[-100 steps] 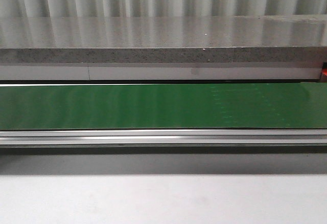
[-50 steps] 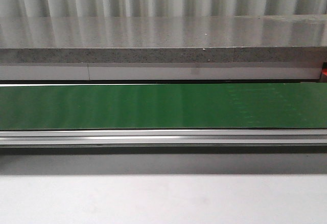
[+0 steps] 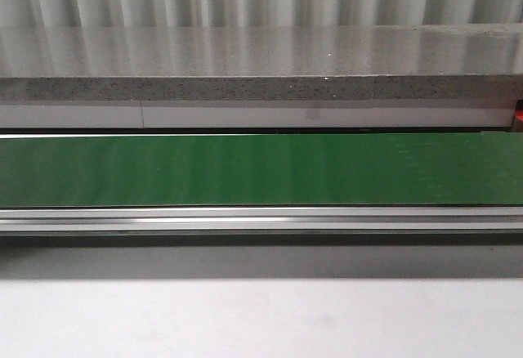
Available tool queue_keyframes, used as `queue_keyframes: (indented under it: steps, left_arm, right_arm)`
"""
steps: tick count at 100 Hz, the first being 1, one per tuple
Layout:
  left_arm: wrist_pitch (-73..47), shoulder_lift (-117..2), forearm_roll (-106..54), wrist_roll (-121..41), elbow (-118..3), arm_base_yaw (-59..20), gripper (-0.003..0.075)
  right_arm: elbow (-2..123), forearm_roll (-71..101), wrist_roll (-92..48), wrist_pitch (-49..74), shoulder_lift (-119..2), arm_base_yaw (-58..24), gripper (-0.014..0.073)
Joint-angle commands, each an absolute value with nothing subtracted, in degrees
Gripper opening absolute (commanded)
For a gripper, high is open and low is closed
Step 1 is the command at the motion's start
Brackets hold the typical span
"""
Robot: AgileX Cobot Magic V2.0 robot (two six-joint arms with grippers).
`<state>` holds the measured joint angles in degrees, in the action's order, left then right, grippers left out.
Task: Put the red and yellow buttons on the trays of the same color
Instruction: 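Move the left gripper over the cluster of red and yellow buttons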
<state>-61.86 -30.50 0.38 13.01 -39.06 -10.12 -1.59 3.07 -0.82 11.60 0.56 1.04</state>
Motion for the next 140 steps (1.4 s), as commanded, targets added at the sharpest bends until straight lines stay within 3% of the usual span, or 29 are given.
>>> queue_keyframes:
  steps: [1,40,69,123,140]
  left_arm:
    - [-59.69,-31.15,0.66,15.71,-41.12,-10.66,0.0682]
    - [-60.80,-31.84,18.22,30.77,-41.12,-10.66,0.0661]
    - [-56.30,-40.40,24.82,37.11,-41.12,-9.52,0.0661]
    - [-39.66,-60.25,10.87,26.49,-41.12,16.11,0.0661]
    - [-35.63,-64.63,7.81,24.79,-41.12,19.59,0.0661]
  right_arm:
    - [-1.64,2.52,-1.00,6.83,1.51,1.16,-0.0067]
    - [-1.64,2.52,-1.00,6.83,1.51,1.16,-0.0067]
    - [-1.64,2.52,-1.00,6.83,1.51,1.16,-0.0067]
    - [-1.64,2.52,-1.00,6.83,1.51,1.16,-0.0067]
    - [-1.64,2.52,-1.00,6.83,1.51,1.16,-0.0067]
